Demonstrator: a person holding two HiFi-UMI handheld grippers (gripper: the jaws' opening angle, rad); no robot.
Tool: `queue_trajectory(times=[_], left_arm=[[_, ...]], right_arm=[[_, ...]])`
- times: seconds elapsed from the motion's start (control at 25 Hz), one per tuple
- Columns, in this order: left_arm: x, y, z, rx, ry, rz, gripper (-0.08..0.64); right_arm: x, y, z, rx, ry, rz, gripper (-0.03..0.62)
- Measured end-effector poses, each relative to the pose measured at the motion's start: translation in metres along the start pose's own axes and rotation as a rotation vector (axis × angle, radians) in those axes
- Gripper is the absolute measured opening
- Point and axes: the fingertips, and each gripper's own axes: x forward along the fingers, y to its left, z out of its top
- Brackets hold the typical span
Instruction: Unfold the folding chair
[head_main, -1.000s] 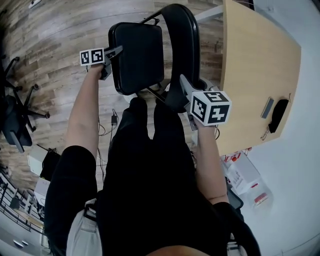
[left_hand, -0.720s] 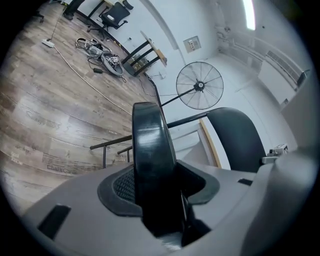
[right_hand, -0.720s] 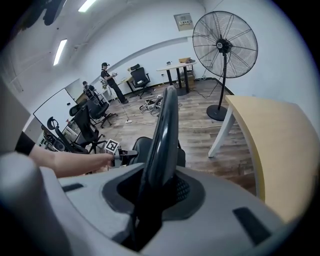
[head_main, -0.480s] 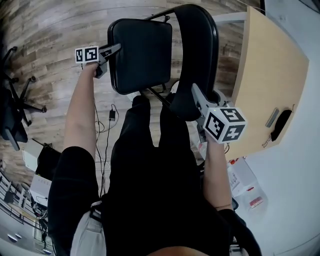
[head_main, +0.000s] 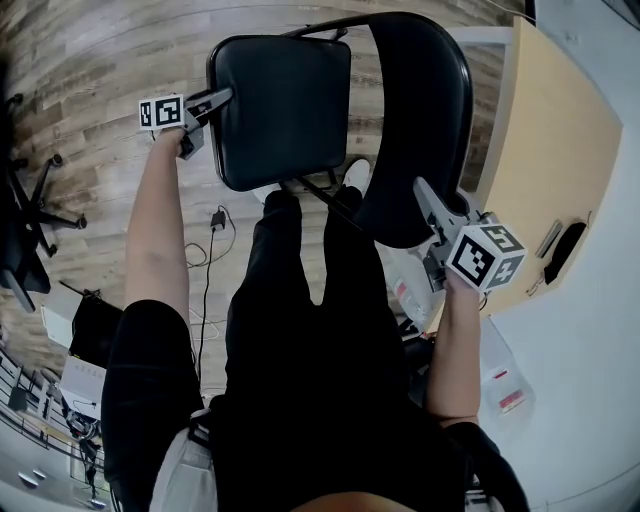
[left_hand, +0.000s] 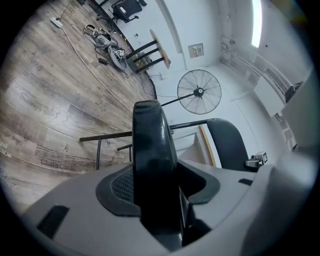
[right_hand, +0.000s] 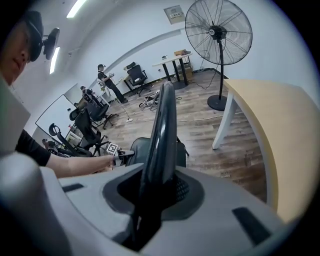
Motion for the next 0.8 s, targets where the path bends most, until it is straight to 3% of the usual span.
queue_trajectory(times=[0.52, 0.8], left_arm=[[-0.004, 0.051, -0.003, -0.029, -0.037, -0.067, 0.216], [-0.006, 0.075, -0.013, -0.114, -0.056, -0.106, 0.221]], right_arm=[[0.02, -0.04, -0.01, 0.04, -0.011, 0.111, 0.074], [0.025, -0.049, -0.017, 0.037, -0.026, 0.148, 0.075]])
